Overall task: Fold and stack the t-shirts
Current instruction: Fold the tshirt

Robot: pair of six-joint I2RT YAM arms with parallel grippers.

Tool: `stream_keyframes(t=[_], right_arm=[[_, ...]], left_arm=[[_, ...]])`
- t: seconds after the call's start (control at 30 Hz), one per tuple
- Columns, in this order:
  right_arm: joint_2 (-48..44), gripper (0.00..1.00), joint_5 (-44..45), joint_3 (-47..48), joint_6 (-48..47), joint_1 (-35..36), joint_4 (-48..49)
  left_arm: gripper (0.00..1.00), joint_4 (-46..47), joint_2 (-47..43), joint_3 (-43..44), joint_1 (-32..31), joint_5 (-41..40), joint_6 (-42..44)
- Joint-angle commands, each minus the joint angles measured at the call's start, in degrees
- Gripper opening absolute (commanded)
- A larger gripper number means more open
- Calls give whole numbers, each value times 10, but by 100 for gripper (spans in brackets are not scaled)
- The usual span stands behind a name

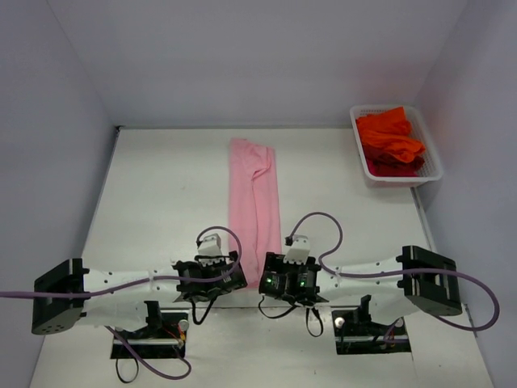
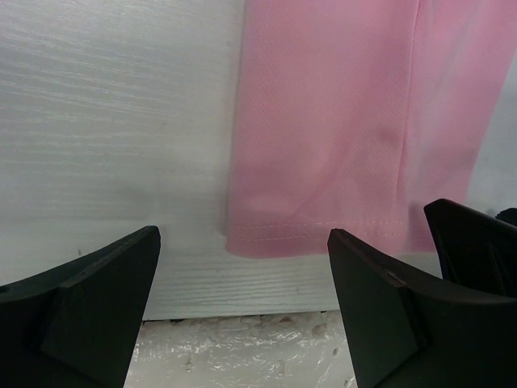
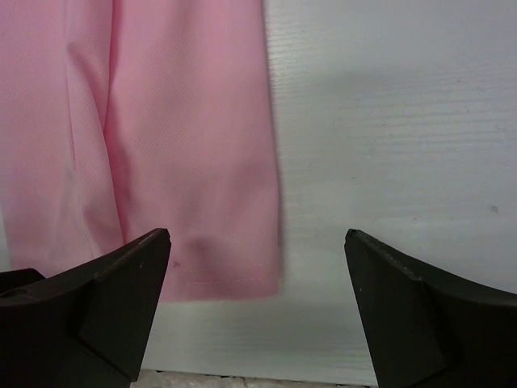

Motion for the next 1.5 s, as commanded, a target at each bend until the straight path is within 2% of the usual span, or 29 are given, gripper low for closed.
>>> stream_keyframes(t=[0.0, 0.47, 1.0, 1.47], right_arm=[[13, 86, 33, 23, -2, -4, 5], [72, 83, 17, 35, -11, -5, 41], [62, 81, 16, 34, -14, -5, 42], [51, 80, 17, 36, -15, -5, 41]], left_arm=[[81, 24, -3, 2, -5, -10, -18], [79, 57, -23, -38, -5, -15, -28], [76, 98, 13, -35, -5, -13, -21], [63, 89, -24, -75, -5, -10, -48]])
